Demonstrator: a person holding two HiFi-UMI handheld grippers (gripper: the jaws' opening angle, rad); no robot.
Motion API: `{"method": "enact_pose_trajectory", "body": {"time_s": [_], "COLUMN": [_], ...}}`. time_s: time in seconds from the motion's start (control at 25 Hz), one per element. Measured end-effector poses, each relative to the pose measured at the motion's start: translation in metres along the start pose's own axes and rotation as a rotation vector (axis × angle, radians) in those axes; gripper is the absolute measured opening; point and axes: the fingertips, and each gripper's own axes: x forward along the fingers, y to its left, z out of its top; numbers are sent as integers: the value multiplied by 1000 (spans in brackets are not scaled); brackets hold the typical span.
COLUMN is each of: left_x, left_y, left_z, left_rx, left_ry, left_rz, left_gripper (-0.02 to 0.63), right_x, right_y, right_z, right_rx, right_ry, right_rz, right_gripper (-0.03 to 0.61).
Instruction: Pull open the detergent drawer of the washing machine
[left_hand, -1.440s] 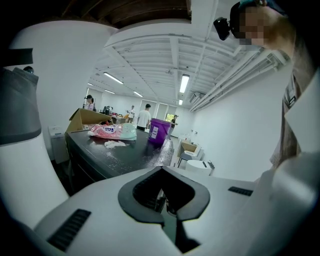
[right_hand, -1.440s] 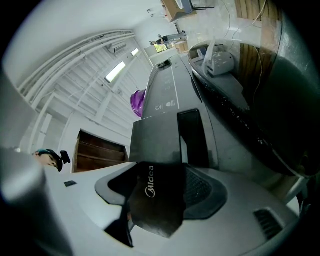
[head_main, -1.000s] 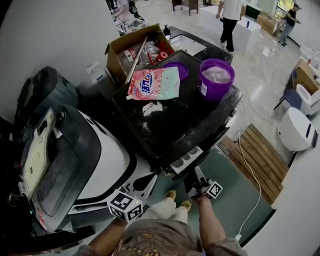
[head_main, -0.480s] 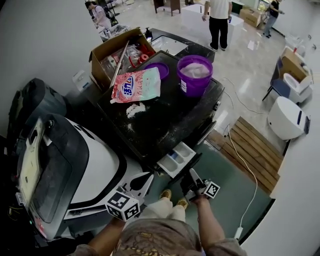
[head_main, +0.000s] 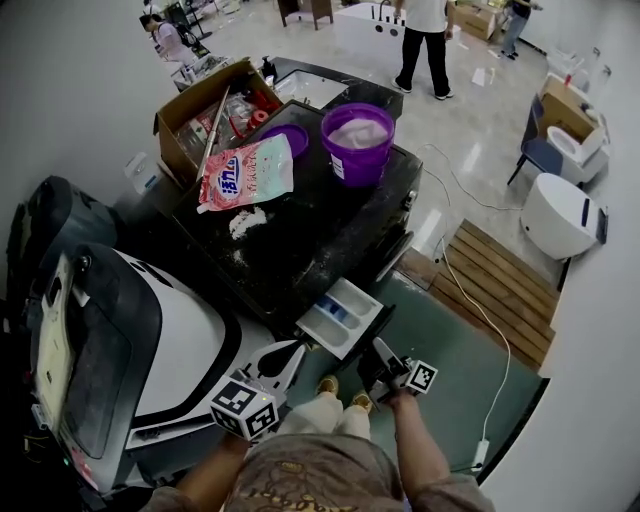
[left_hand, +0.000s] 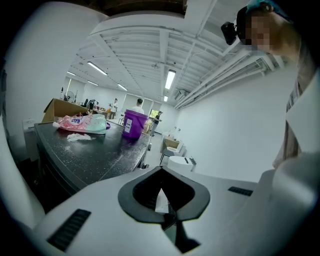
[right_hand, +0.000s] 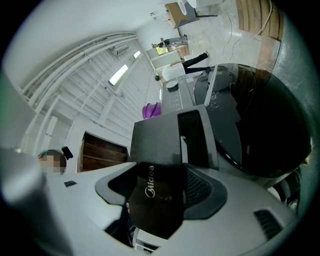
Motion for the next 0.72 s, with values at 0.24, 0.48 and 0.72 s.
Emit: {"method": "enact_pose_trajectory", "body": {"time_s": [0.24, 0.48, 0.72], "left_x": [6, 7, 4], "left_y": [-7, -11, -6], "left_z": [0, 2, -2], "left_rx": [7, 0, -2], "left_ry": [9, 3, 17], "left_rz": [-19, -31, -22], "left_gripper": [21, 21, 21], "right_x": [-7, -9, -19], "right_y": [5, 4, -6], "right_z": [0, 0, 2], "right_rx": [-7, -7, -21], "right_ry": [18, 21, 4], "right_rz": [-6, -8, -56], "right_gripper": [267, 265, 252]}}
